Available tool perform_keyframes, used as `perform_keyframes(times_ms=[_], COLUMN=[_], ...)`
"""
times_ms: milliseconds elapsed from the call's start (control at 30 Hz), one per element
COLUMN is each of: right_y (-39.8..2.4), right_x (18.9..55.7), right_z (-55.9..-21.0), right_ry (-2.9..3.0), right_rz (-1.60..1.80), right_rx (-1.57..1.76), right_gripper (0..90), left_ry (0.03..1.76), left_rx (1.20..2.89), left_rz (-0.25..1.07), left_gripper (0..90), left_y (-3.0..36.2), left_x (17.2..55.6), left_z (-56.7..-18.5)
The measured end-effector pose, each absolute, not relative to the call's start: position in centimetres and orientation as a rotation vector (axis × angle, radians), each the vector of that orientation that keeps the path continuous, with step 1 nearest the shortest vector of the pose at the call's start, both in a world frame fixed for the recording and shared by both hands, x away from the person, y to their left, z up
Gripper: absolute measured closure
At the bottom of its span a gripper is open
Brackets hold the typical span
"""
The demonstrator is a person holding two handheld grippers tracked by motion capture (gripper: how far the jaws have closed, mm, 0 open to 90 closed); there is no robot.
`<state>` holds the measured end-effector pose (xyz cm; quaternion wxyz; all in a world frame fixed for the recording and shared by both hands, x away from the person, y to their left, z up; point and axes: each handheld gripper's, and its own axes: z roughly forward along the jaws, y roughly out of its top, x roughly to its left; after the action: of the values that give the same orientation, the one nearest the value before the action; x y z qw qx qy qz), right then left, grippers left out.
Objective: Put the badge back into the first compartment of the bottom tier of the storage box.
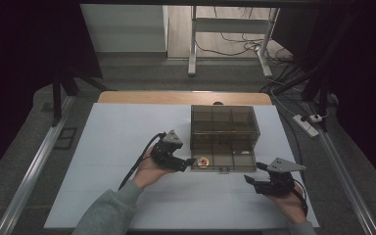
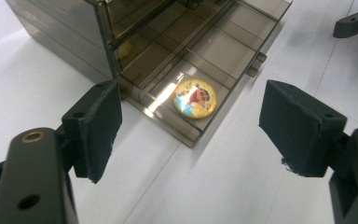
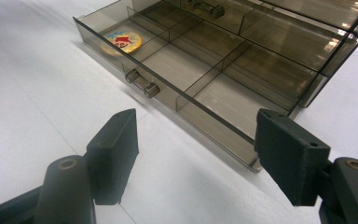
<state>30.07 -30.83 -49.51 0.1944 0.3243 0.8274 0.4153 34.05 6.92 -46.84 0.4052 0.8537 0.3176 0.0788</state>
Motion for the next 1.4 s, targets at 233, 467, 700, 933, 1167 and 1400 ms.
perform_keyframes(times_ms=[233, 467, 700, 933, 1167, 1400], right_y=[-30.8, -30.9, -30.7, -30.6, -30.6, -30.5], right_x=[30.0, 30.1, 30.1, 30.1, 30.1, 30.1], right_z=[-49.5, -49.4, -49.4, -49.5, -49.5, -49.6], right_ry=[2.316, 2.315, 2.313, 2.313, 2.314, 2.316], right_rz=[1.164, 1.171, 1.167, 1.167, 1.164, 1.17], right_rx=[0.906, 0.904, 0.895, 0.893, 0.893, 0.882], right_gripper=[30.9, 30.9, 30.7, 30.4, 30.4, 30.4], left_ry=[0.822, 0.876, 0.938, 0.973, 1.006, 1.035], left_rx=[2.134, 2.096, 2.051, 2.042, 2.036, 1.988], left_rz=[0.228, 0.305, 0.325, 0.345, 0.358, 0.401], left_gripper=[21.9, 22.3, 22.3, 22.3, 22.2, 22.2], left_y=[8.9, 12.8, 15.8, 17.4, 18.9, 20.5], left_x=[32.7, 30.1, 28.0, 26.9, 26.0, 25.2], left_z=[-46.7, -46.5, -47.4, -48.1, -49.0, -50.1])
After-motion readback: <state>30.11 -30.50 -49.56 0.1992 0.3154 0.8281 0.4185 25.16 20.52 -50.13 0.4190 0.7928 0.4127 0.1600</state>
